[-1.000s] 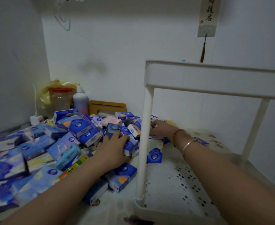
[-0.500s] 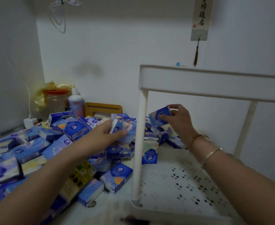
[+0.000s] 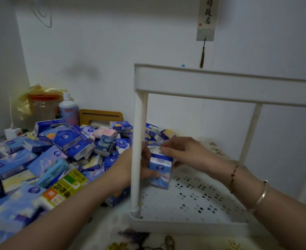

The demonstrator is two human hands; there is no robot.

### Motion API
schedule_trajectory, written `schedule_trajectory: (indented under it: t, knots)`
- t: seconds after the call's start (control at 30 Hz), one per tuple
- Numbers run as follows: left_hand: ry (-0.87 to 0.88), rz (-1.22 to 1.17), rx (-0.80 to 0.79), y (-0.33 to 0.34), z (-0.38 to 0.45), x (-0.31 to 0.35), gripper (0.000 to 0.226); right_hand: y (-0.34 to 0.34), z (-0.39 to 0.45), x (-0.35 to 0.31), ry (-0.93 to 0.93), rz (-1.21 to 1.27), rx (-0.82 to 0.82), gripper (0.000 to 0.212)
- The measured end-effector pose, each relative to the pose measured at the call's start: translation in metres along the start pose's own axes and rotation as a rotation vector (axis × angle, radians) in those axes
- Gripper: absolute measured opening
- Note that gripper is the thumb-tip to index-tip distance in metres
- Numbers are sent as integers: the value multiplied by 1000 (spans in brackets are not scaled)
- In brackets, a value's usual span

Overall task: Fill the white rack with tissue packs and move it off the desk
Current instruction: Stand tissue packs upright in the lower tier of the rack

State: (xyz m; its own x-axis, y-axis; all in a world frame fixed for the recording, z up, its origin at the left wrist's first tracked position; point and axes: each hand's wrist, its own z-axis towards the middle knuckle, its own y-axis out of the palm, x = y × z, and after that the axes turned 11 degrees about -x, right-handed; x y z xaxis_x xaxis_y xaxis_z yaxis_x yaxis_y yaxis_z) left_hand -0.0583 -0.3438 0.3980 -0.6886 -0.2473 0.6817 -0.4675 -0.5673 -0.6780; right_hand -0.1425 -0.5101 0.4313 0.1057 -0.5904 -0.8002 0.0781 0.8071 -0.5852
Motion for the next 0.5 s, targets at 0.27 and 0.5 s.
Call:
schedule_trajectory:
  t: [0.27,0.5]
  knots:
    - [-124,303,131,12,-4,-17,63,22,-4,13,79,-219,-75,60]
    - [-225,191,-56,22,-1,-34,49,34,6,24,363,-407,-230,49]
